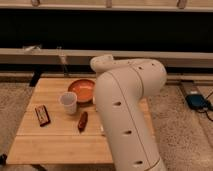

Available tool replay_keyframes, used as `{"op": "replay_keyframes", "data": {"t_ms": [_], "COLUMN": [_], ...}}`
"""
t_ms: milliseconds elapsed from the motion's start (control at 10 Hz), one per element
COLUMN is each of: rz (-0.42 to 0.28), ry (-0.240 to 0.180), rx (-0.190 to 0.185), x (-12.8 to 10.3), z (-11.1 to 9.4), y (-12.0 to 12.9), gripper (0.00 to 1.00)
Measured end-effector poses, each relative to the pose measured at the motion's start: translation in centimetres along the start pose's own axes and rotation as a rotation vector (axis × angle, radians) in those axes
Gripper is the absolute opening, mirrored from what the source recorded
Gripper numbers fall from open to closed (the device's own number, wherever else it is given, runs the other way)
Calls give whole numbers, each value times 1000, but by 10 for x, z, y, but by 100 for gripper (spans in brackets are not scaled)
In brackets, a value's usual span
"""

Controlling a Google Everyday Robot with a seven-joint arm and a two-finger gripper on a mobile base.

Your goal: Wipe the white sponge on the table

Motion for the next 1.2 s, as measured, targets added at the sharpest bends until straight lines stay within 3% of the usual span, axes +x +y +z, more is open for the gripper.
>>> {"op": "replay_keyframes", "data": {"t_ms": [200,1000,1200], "rz": [-40,-43,-83], "ry": [22,28,15], "rx": [-5,-4,17], "x": [1,3,6], "z": [-4,-2,-6], "y": [-3,-5,-3], "gripper": [80,80,80]}}
